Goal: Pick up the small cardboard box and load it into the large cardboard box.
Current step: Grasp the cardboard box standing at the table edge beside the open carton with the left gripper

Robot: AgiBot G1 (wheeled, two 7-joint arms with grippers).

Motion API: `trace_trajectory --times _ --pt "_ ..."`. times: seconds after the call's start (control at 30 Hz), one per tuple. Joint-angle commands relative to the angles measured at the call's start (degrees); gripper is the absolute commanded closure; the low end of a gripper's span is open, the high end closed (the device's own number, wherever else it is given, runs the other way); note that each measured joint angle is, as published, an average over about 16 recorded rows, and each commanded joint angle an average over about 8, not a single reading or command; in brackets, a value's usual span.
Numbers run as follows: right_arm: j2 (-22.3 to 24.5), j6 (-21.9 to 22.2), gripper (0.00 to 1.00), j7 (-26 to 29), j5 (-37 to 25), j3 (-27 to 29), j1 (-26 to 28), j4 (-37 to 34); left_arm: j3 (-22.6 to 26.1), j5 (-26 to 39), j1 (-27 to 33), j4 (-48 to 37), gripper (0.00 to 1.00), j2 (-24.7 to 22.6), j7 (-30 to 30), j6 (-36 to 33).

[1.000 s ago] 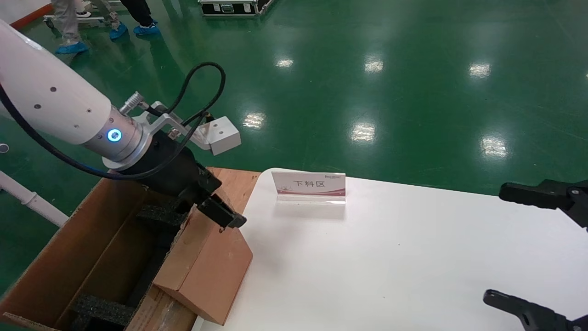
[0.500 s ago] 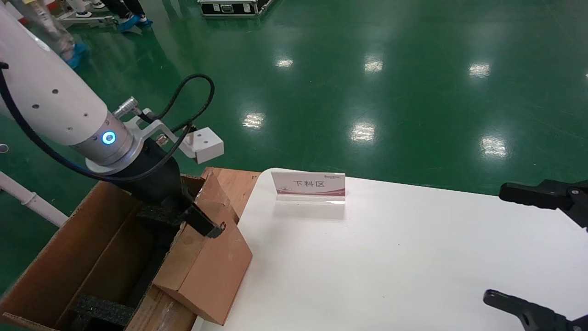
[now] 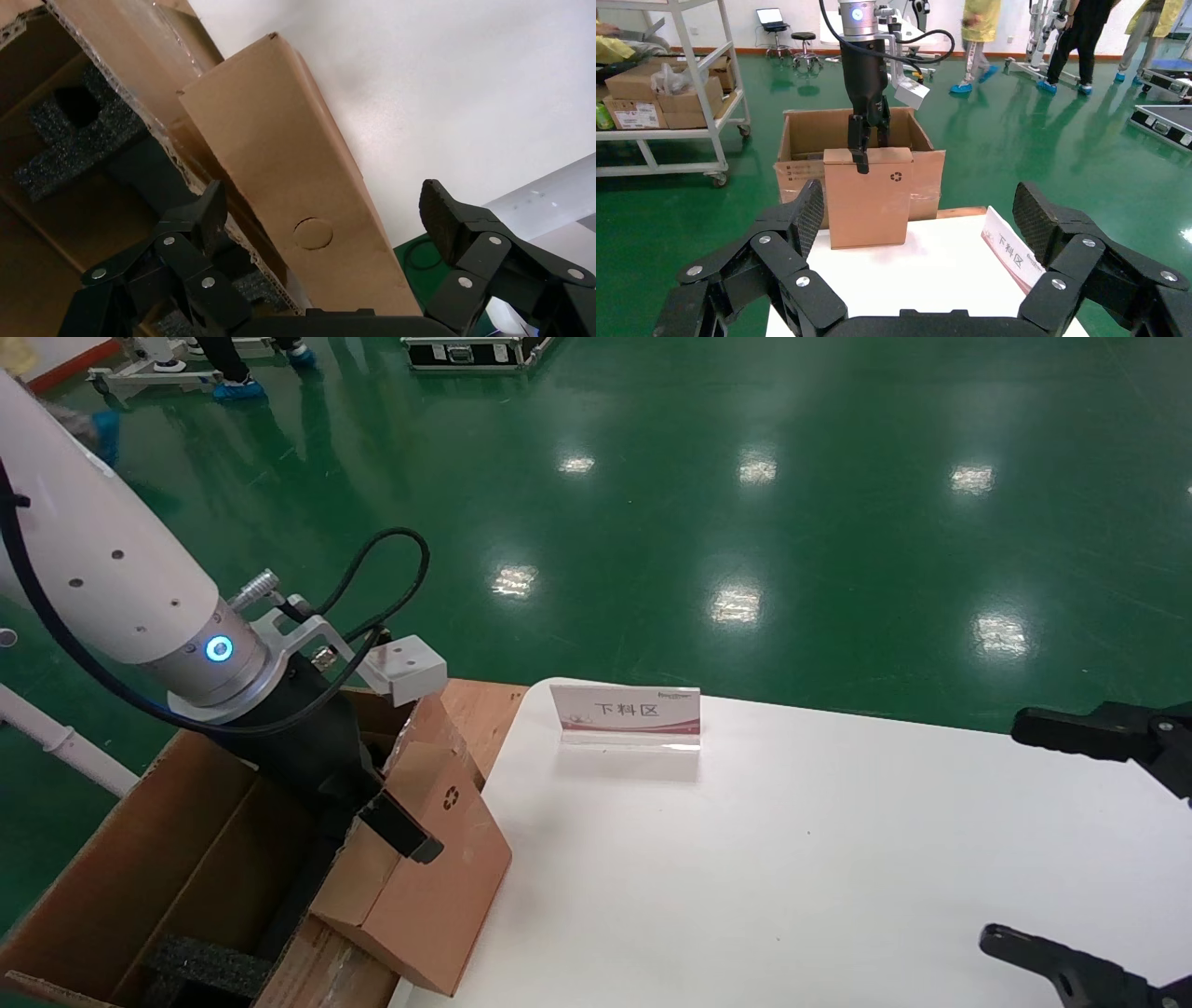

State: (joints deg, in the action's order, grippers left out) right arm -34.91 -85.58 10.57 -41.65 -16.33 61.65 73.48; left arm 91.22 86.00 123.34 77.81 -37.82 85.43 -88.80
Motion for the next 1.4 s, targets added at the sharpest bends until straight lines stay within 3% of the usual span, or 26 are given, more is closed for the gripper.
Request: trace_trajectory --times 0.03,0.57,0.6,0.83,0.87,1.4 --pt "0.0 0.0 0.00 0.0 0.0 0.0 0.0 0.0 0.9 -0.3 0.3 0.0 0.00 -0.1 0.3 0.1" --pt "0.0 0.0 0.03 0.0 0.1 0.0 0.0 0.0 5.1 -2.2 0.8 0.1 0.00 -0.4 1.2 1.1" --pt "0.0 0.0 0.16 0.0 0.1 0.0 0.0 0.0 5.2 -2.3 0.8 0.1 0.08 -0.4 1.2 1.1" --pt "0.0 0.0 1.00 0.0 0.1 0.0 0.0 0.0 5.1 -2.3 0.8 0.1 0.96 -0.4 1.2 1.1" --pt "0.0 0.0 1.00 0.0 0.1 0.0 0.0 0.0 5.1 -2.2 0.8 0.1 1.00 -0.4 1.2 1.1" --pt "0.0 0.0 1.00 0.0 0.1 0.0 0.0 0.0 4.8 -2.0 0.7 0.0 1.00 -0.5 1.2 0.9"
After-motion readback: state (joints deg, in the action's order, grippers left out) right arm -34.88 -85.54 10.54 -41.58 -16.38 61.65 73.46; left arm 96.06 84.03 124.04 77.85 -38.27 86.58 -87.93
